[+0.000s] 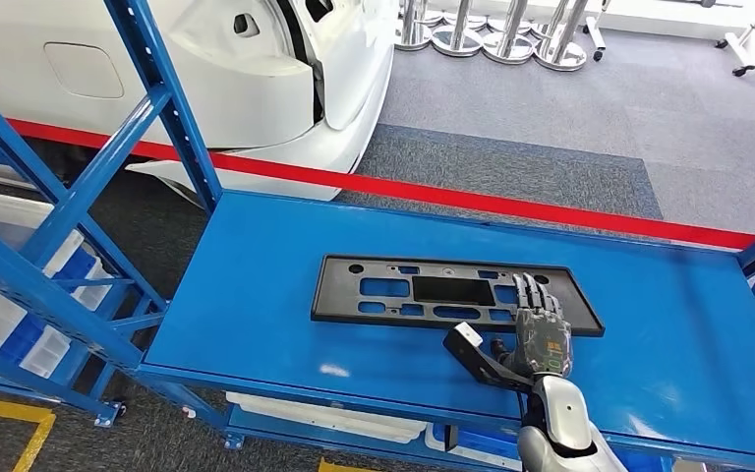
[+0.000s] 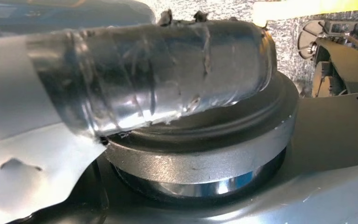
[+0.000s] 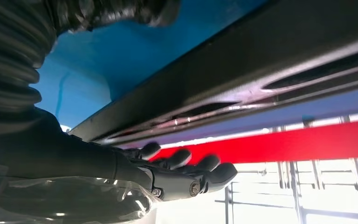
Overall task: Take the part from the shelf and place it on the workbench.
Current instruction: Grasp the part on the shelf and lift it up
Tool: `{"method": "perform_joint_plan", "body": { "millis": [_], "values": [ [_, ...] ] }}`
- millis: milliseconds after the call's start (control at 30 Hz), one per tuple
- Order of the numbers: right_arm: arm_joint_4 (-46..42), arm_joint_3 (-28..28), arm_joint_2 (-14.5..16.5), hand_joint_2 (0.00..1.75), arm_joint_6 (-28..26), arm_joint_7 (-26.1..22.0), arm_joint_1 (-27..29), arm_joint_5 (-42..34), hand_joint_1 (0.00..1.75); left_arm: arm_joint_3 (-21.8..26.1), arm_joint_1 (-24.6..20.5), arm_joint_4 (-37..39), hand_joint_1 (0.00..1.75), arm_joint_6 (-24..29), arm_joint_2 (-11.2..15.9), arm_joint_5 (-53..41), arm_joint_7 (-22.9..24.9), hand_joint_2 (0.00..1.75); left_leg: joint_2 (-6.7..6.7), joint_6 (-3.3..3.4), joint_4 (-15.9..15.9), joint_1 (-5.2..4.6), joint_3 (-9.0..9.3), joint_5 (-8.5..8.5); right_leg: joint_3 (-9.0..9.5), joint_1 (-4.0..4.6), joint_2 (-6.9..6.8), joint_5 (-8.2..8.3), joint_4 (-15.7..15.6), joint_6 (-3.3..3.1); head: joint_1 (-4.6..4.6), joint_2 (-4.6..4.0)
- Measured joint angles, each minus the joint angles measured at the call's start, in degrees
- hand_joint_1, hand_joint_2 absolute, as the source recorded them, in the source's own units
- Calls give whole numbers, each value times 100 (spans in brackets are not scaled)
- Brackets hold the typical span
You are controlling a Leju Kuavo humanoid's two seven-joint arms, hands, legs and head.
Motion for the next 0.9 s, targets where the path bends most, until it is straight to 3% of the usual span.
{"method": "perform_joint_plan", "body": {
  "millis": [67, 167, 200, 300, 367, 400, 500, 567, 633, 700, 767, 833, 867, 900],
  "values": [
    [54, -7, -26, 175, 154, -16, -65, -110, 175, -17, -1, -5, 0, -18, -14, -3, 0, 0, 2, -37, -15, 14, 3, 14, 175, 74, -16, 104, -374, -103, -4, 0],
    [189, -13, -74, 175, 334, -64, -198, -261, 175, -42, -2, -6, 0, -22, -8, -31, -16, 0, 4, -122, -33, 14, 25, 8, 262, 45, -27, 204, -568, -92, 6, 0],
    [248, -16, -85, 175, 392, -84, -248, -312, 175, -47, -5, -5, 0, -22, -1, -41, -20, 0, 4, -149, 75, 3, -16, -79, 308, 19, -29, 259, -660, -83, 0, 0],
    [472, -19, -113, 175, 476, -157, -377, -452, 175, -54, -32, -2, 0, -29, 15, -54, -15, 0, 3, -222, 1021, 5, -429, -612, 345, -19, -49, 343, -768, -66, -20, 0],
    [623, -18, -128, 175, 480, -197, -440, -522, 175, -55, -49, -1, 0, -34, 23, -55, -10, 0, 4, -271, 1459, 20, -594, -739, 338, -33, -66, 340, -755, -54, -21, 0],
    [691, -18, -136, 175, 483, -212, -470, -556, 175, -56, -47, 2, 0, -36, 27, -56, -9, 0, 5, -297, 1363, 31, -525, -642, 338, -45, -69, 332, -739, -39, -21, 0],
    [867, -31, -178, 175, 491, -263, -573, -664, 175, -62, -10, 26, 0, -28, 22, -60, -32, 0, 0, -371, 308, 94, 38, -183, 276, -76, -60, 253, -582, 65, -34, 0],
    [983, -49, -220, 175, 496, -290, -638, -722, 175, -88, 0, 38, 0, -31, 7, -61, -50, 0, -31, -301, -19, 114, 210, -135, 207, -62, -54, 168, -469, 142, -40, 0],
    [1083, -72, -262, 175, 501, -327, -667, -788, 175, -121, -2, 38, 0, -40, -3, -61, -61, 0, -50, -183, -15, 118, 217, -150, 203, -55, -56, 132, -439, 180, -26, 0],
    [1144, -106, -295, 175, 486, -431, -667, -917, 175, -134, -2, 39, 0, -48, -10, -60, -75, 0, -36, -124, -16, 133, 221, -134, 153, -65, -46, 8, -270, 231, -8, 0],
    [1179, -145, -311, 175, 422, -622, -640, -1157, 175, -138, -4, 39, 0, -49, -13, -49, -84, 0, -21, -84, -23, 136, 203, -112, -123, -84, -36, -356, 344, 300, 12, 0],
    [1163, -190, -311, 175, 330, -820, -580, -1474, 175, -139, -3, 41, 0, -42, -13, -17, -84, 0, -19, -70, -25, 125, 181, -103, -493, -95, -35, -697, 1122, 321, 21, 0],
    [1115, -213, -309, 175, 286, -893, -543, -1641, 175, -139, -3, 42, 0, -37, -13, 5, -83, 0, -20, -68, -25, 113, 179, -102, -592, -91, -33, -736, 1324, 301, 21, 0],
    [1037, -230, -307, 175, 244, -954, -503, -1819, 175, -139, -2, 43, 0, -31, -13, 31, -82, 0, -20, -67, -26, 95, 185, -102, -583, -77, -31, -657, 1297, 253, 22, 0]
  ]
}}
